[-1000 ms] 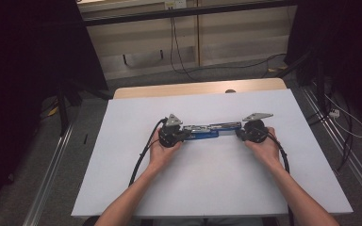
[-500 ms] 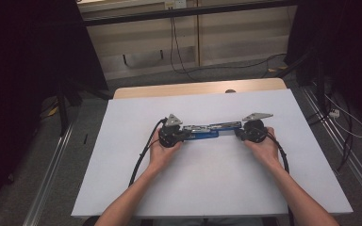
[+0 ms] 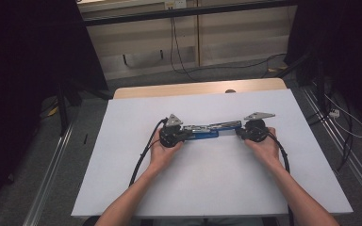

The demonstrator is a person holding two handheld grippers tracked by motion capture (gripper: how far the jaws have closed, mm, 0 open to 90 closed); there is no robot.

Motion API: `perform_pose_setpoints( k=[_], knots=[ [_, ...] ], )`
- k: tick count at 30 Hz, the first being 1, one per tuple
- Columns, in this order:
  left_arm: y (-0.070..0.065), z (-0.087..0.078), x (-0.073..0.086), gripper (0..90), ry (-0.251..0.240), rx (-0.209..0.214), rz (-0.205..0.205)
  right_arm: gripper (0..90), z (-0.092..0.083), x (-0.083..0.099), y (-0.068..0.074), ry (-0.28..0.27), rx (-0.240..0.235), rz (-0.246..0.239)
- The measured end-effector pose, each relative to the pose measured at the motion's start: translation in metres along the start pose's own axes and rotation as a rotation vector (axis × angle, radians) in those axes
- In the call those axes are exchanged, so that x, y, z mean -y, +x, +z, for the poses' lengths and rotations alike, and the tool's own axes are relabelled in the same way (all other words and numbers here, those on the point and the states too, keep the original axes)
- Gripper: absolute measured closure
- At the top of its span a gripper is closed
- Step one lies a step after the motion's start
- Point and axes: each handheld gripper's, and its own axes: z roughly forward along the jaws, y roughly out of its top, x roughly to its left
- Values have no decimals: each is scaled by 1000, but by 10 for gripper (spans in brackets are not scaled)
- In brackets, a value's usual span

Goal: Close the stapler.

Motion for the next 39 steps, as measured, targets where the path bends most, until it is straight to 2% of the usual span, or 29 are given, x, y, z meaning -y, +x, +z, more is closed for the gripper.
perform_pose_setpoints(
  k=[13, 21, 25, 31, 36, 39],
  knots=[
    [1, 0, 0, 900, 5, 4, 5, 900, 1, -1, 2, -27, -8, 13],
    [1, 0, 0, 900, 6, 0, 5, 900, 0, -3, 3, -68, -13, 13],
    [1, 0, 0, 900, 4, 9, 0, 900, -2, -5, 5, -115, -15, -3],
    [1, 0, 0, 900, 3, 8, -1, 900, -4, -6, 7, -134, -26, -8],
    [1, -1, 0, 900, 1, 3, -17, 900, -6, -6, 7, -145, -34, -16],
    [4, -3, 0, 892, 13, -1, -17, 879, -9, -6, 6, -164, -37, -5]
  ],
)
